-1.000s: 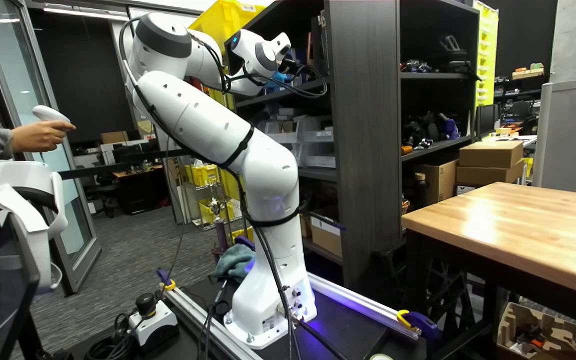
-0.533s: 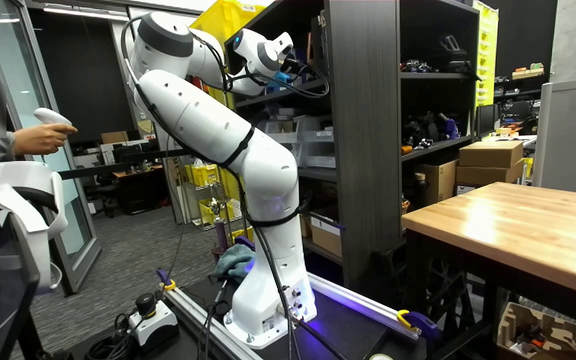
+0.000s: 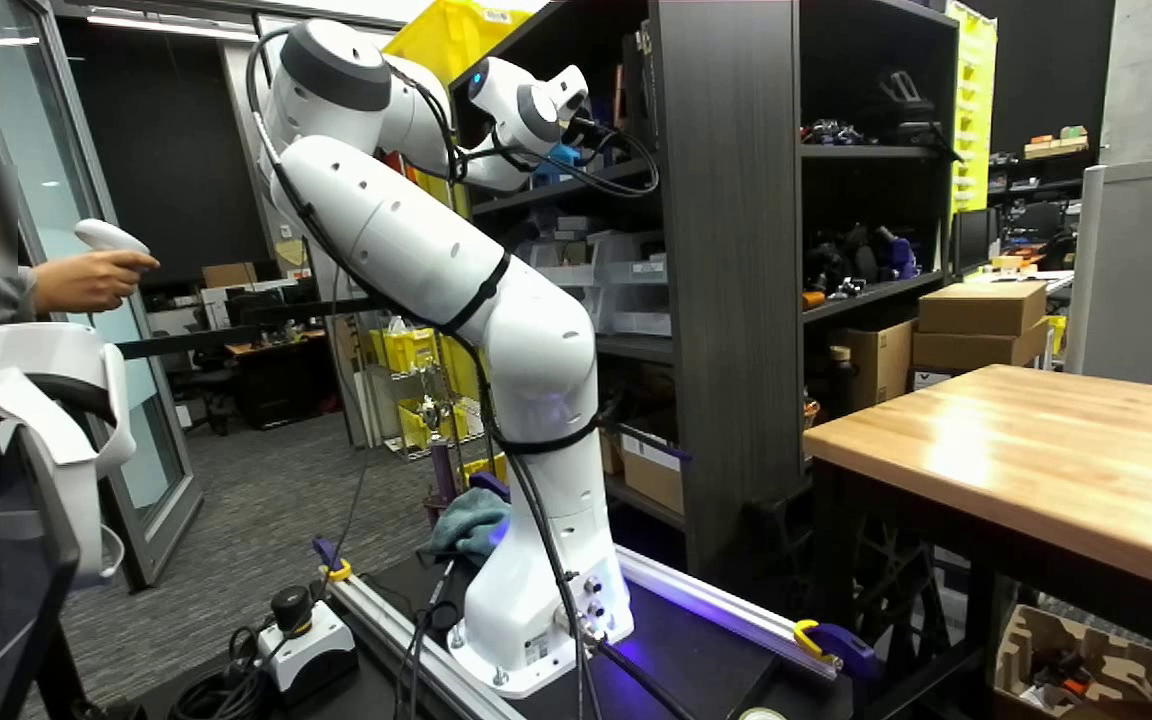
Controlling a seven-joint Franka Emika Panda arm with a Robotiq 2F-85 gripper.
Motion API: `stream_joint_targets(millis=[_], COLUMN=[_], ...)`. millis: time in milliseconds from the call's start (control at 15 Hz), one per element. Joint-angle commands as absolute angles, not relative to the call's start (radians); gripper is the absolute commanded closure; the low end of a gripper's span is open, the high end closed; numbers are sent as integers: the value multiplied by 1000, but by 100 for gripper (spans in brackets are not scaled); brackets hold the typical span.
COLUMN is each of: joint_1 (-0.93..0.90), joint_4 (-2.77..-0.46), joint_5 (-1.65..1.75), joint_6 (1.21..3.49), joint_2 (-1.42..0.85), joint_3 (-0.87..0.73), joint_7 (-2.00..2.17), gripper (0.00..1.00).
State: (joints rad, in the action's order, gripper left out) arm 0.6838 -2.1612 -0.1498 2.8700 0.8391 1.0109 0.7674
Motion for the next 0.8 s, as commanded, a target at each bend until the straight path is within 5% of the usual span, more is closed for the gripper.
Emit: stream_joint_targets(millis=[0,733], joint_1=[703,778], joint_4=[-2135,-2082], joint_5=[-116,-119], joint_6=[2884,2895], joint_2=[803,783], joint_3=[1020,1070], joint_7=[777,787], gripper=[0,0])
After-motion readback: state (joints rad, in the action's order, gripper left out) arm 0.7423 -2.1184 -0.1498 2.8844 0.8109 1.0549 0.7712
